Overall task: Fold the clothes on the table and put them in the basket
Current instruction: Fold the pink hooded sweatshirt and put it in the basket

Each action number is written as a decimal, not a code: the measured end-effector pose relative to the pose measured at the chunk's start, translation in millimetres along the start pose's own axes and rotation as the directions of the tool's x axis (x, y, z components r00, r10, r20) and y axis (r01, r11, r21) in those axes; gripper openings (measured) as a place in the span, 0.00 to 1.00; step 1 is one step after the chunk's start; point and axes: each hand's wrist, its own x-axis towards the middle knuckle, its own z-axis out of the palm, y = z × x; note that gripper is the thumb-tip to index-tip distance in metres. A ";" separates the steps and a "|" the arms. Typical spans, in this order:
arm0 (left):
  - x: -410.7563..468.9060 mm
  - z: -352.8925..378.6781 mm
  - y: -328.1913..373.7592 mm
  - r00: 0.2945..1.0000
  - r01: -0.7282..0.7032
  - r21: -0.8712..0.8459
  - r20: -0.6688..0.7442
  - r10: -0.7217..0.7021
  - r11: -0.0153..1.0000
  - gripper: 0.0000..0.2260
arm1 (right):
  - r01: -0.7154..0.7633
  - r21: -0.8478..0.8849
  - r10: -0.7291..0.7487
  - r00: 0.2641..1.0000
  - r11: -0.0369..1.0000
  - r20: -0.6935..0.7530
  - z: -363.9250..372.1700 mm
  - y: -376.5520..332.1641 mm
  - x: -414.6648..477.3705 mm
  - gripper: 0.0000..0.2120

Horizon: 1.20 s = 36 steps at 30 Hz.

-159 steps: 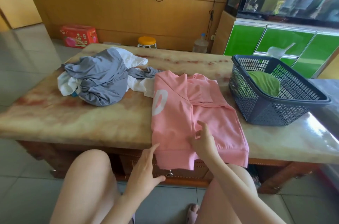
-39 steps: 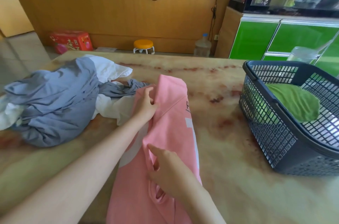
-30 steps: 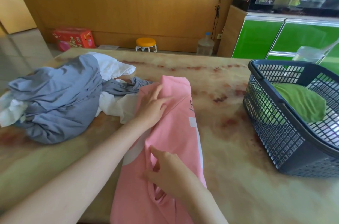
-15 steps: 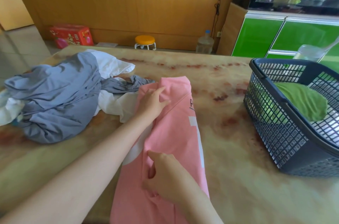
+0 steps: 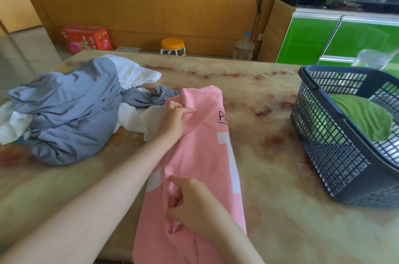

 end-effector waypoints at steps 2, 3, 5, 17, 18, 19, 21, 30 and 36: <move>-3.3 1.9 -0.7 0.999 0.008 0.003 0.041 -0.008 1.000 0.15 | -0.003 -0.007 0.003 1.000 1.000 -0.003 2.1 2.2 0.8 0.20; -3.3 0.9 1.7 0.998 0.023 0.012 0.057 -0.023 1.000 0.14 | -0.004 -0.006 0.004 1.000 1.000 -0.003 2.6 4.0 1.7 0.22; -5.9 -4.4 9.7 0.994 0.046 0.071 0.100 -0.053 0.996 0.16 | 0.002 -0.019 -0.002 1.000 1.000 -0.006 3.8 7.1 4.6 0.22; -118.8 -39.2 -24.6 0.890 -0.382 0.061 0.292 0.350 0.922 0.14 | 0.024 -0.050 -0.031 0.989 0.998 -0.146 -21.7 5.9 -13.1 0.19; -133.3 -39.8 -26.6 0.887 -0.390 0.043 0.285 0.363 0.920 0.13 | -0.004 0.003 0.004 0.986 1.000 -0.168 -29.2 11.5 -21.2 0.20; -147.2 -40.9 -27.7 0.890 -0.385 0.023 0.274 0.364 0.923 0.13 | -0.025 0.036 0.031 0.981 0.999 -0.190 -36.1 18.1 -30.8 0.20; -172.8 -43.4 -26.7 0.900 -0.364 0.008 0.261 0.349 0.931 0.13 | -0.050 -0.005 0.047 0.968 0.999 -0.249 -43.0 32.0 -52.9 0.18; -244.1 -68.0 0.0 0.914 -0.217 -0.084 0.331 0.233 0.972 0.20 | -0.075 -0.279 -0.007 0.959 0.957 -0.282 11.5 41.4 -131.0 0.23; -271.4 -69.9 1.7 0.900 -0.385 -0.041 0.201 0.386 0.922 0.15 | 0.073 -0.616 -0.458 0.737 0.785 -0.497 84.2 53.3 -146.1 0.05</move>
